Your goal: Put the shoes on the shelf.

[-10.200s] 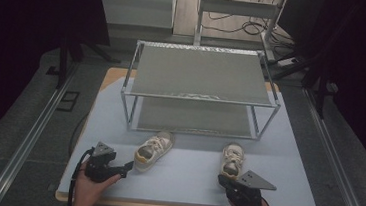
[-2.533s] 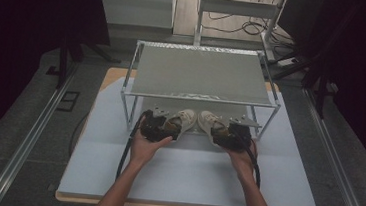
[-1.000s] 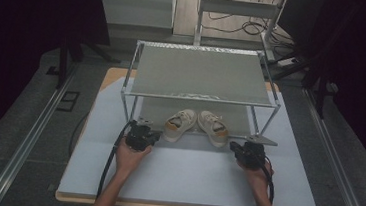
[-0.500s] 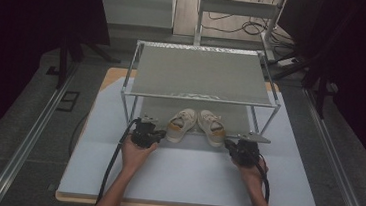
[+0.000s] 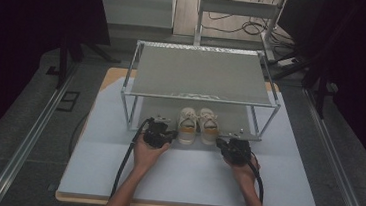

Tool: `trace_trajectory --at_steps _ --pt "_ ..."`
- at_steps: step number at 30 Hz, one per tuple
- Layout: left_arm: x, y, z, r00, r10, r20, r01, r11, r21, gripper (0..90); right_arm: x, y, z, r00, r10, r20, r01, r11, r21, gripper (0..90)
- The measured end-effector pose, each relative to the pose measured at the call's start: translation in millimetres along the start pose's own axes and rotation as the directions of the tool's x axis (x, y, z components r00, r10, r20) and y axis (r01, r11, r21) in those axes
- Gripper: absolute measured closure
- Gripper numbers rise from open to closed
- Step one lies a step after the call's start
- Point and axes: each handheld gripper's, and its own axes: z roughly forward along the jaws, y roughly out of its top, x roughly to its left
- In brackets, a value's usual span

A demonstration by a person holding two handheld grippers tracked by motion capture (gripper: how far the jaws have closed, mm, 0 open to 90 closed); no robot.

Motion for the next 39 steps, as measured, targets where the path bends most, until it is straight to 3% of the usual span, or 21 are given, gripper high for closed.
trace_trajectory --at_steps 4,10,11,15,19,25,32,36,39 --pt "-6.0 1.7 3.1 0.9998 0.017 0.005 -0.017 0.9999 0.003 87.4 1.0 -0.7 0.9 1.0000 0.000 -0.005 0.000 1.000 -0.001 85.7" --pt "-12.6 -7.0 -7.5 0.9983 0.038 0.045 -0.037 0.9991 -0.020 86.4 1.7 -1.4 -4.8 0.9998 0.001 -0.021 -0.001 1.000 -0.014 85.5" --pt "-16.3 -8.4 -9.7 0.9984 0.033 0.046 -0.032 0.9992 -0.022 86.4 1.9 -1.4 -5.0 0.9998 0.000 -0.020 -0.001 1.000 -0.016 85.5" --pt "-33.0 -7.7 -17.0 0.9945 0.075 0.073 -0.073 0.9969 -0.031 86.6 3.1 -0.9 -3.7 0.9997 0.000 -0.023 0.000 1.000 -0.018 85.6" --pt "-41.2 -2.2 -10.8 0.9927 0.101 0.066 -0.100 0.9949 -0.011 86.7 6.0 -1.2 -1.2 0.9996 -0.003 -0.029 0.002 1.000 -0.016 85.6" --pt "-37.3 1.6 0.7 0.9939 0.083 0.073 -0.084 0.9965 0.002 88.5 6.6 -2.1 0.3 0.9994 -0.008 -0.033 0.008 1.000 -0.010 85.6" --pt "-37.5 5.5 1.7 0.9924 0.103 0.068 -0.104 0.9944 0.019 90.0 4.8 -3.1 1.0 0.9994 -0.006 -0.035 0.006 1.000 -0.009 85.5" --pt "-33.8 7.2 3.5 0.9939 0.105 0.036 -0.106 0.9941 0.024 89.8 5.0 -3.0 0.8 0.9993 -0.008 -0.038 0.008 1.000 -0.005 85.5" --pt "-28.9 9.1 4.0 0.9947 0.096 0.036 -0.097 0.9950 0.024 89.8 4.9 -3.3 0.9 0.9992 -0.008 -0.039 0.008 1.000 -0.004 85.5"
